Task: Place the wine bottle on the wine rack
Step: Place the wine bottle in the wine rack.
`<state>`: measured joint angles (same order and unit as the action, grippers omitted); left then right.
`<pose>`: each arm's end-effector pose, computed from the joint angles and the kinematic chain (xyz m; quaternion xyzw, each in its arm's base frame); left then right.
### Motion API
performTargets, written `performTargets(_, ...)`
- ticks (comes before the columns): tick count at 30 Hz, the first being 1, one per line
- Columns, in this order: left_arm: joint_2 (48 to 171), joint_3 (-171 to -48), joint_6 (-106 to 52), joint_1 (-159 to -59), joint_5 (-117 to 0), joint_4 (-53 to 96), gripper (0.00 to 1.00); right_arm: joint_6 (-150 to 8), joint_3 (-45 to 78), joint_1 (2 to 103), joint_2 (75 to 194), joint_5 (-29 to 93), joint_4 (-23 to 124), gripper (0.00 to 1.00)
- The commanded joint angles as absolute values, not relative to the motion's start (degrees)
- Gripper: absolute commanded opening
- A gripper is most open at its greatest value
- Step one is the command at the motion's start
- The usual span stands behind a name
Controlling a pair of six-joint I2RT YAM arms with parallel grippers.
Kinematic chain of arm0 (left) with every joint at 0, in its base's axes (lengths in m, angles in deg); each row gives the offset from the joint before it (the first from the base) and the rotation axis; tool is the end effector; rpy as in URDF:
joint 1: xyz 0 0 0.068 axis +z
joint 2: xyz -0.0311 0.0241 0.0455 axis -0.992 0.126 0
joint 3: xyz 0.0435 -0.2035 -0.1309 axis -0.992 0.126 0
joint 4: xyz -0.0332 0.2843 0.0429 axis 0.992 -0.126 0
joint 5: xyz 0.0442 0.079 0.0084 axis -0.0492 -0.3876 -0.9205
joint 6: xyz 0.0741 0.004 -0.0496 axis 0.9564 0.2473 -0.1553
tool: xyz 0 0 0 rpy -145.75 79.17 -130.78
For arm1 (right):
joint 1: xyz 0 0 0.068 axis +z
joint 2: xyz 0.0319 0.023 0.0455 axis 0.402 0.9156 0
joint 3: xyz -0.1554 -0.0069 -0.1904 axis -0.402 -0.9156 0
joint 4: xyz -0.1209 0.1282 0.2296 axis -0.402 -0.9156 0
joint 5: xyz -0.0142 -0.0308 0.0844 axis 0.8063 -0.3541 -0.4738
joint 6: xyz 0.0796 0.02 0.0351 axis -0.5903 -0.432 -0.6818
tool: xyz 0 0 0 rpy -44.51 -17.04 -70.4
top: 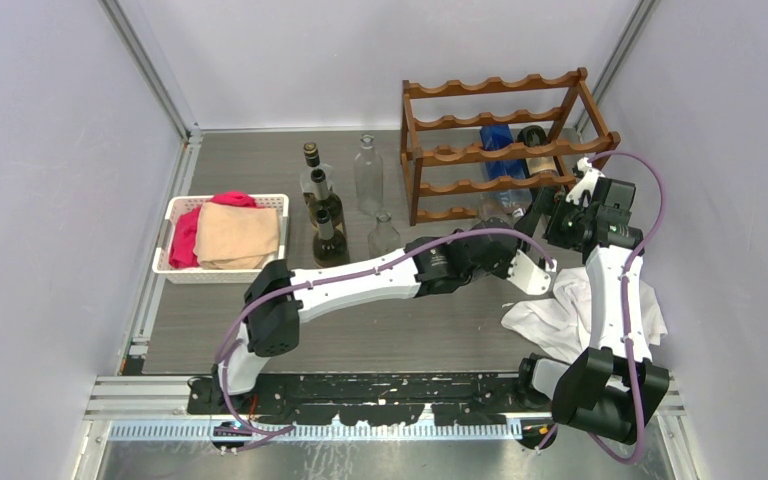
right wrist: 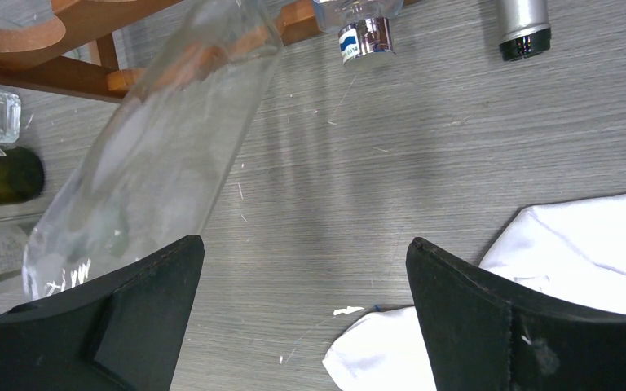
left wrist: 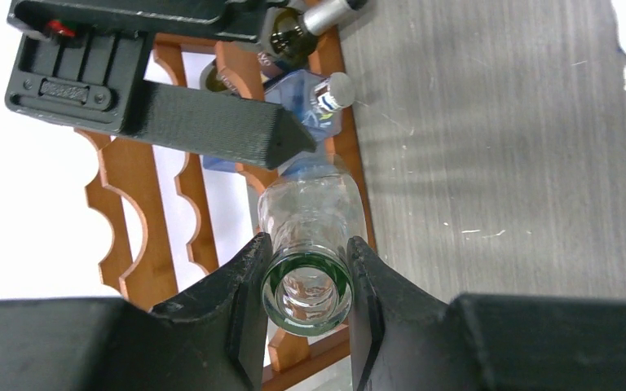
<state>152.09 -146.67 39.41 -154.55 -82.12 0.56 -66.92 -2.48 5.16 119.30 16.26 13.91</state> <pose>0.1909 -0.5121 0.2672 0.7258 0.4454 0.0378 0.5229 0.2989 -0.0676 0.2392 0.0963 0.9070 0.1336 0.3876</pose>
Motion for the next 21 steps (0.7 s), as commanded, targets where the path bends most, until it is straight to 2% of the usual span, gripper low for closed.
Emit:
performTargets(1,151.73,-150.49,42.71,-153.59,-85.48,9.52,0.00,-67.32,-0.89,4.98,118.86,16.41,16.23,1.00)
performTargets(21,157.67,-148.20,44.88,-151.99,-86.84,13.31,0.00,-67.06,-0.98,4.94,118.63,15.30,16.05,1.00)
